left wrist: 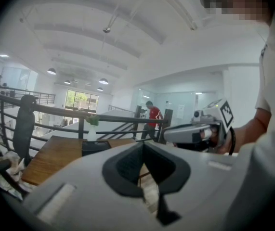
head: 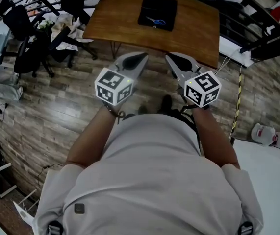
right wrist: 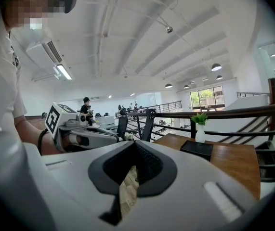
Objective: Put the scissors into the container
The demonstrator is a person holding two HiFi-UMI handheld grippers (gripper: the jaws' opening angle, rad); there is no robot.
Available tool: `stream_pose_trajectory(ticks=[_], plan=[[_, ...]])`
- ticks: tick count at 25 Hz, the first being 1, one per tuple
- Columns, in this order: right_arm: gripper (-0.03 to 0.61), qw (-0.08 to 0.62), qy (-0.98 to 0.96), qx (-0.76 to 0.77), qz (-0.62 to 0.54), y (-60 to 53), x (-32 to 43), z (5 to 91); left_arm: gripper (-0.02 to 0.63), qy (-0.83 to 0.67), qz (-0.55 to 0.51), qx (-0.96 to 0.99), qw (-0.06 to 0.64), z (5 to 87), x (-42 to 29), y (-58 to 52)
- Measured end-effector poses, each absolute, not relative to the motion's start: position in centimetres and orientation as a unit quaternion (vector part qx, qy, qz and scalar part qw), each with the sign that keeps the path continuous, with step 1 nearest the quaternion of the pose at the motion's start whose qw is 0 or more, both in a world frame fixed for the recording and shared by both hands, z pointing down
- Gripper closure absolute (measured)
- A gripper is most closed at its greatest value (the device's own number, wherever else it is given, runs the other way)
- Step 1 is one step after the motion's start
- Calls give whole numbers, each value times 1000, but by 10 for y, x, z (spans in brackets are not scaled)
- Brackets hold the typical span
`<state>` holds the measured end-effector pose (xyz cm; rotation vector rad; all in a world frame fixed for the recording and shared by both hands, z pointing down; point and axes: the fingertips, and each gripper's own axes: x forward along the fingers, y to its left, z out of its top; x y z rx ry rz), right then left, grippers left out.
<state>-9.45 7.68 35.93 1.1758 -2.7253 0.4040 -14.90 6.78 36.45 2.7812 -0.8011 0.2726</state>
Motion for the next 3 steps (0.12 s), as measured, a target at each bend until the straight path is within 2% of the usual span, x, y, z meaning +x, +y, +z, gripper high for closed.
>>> stream_pose_trajectory(ticks=[3], plan=[[571, 73, -907, 393, 134, 85, -94, 364, 611, -272, 92, 951, 116, 370, -149, 76]])
